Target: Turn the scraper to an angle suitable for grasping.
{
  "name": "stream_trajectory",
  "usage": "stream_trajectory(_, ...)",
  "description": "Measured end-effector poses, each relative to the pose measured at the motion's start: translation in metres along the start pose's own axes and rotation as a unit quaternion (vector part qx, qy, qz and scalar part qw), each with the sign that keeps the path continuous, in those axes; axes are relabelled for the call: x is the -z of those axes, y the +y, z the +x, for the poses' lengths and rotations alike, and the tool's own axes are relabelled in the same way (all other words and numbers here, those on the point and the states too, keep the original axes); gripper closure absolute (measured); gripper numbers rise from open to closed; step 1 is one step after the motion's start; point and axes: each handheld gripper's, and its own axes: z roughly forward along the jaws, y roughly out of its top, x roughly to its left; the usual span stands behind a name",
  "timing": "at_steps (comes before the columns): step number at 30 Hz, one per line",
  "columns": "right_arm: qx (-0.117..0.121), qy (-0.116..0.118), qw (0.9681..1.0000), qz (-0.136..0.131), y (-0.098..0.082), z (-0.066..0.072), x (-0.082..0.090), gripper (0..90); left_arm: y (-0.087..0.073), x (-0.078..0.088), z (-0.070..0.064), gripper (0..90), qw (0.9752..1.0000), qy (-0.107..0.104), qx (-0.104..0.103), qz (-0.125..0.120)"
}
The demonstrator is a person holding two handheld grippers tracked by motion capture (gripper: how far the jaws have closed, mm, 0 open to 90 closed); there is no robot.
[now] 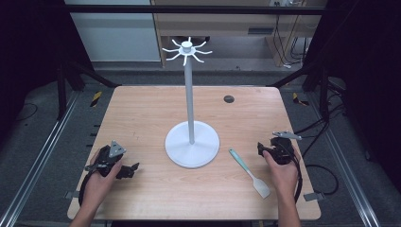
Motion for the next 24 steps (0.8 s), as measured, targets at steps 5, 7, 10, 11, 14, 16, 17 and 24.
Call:
stream_trajectory(5,0.026,-0.002,0.9996,0.006,0.011,0.006,0.001,39.4,0.000,-0.001,0.000,3.4,1.0000,0.000,-0.001,0.002)
stream_trajectory(7,0.030,-0.002,0.9995,0.011,0.013,0.009,-0.002,42.4,0.000,-0.001,-0.001,3.4,1.0000,0.000,-0.001,0.002)
stream_trajectory(10,0.030,0.001,0.9994,0.014,0.015,0.011,-0.004,45.2,-0.001,-0.001,-0.001,3.4,1.0000,0.001,-0.001,0.002)
stream_trajectory(11,0.032,0.005,0.9994,0.012,0.015,0.016,-0.005,49.2,-0.001,-0.001,-0.001,3.5,1.0000,0.001,-0.001,0.002)
stream_trajectory(14,0.041,0.015,0.9990,0.009,0.014,0.022,-0.006,53.5,-0.001,-0.002,-0.001,3.5,1.0000,0.001,-0.001,0.004)
stream_trajectory(16,0.061,0.019,0.9979,0.013,0.012,0.030,-0.007,58.5,0.000,-0.002,-0.001,3.6,1.0000,0.000,-0.001,0.002)
stream_trajectory(17,0.077,0.027,0.9965,0.018,0.011,0.038,-0.007,63.3,0.000,-0.002,-0.001,3.6,1.0000,0.000,-0.002,0.002)
stream_trajectory(24,0.115,0.046,0.9918,0.032,0.006,0.055,-0.009,78.0,0.000,-0.002,-0.002,3.7,1.0000,-0.001,-0.004,0.001)
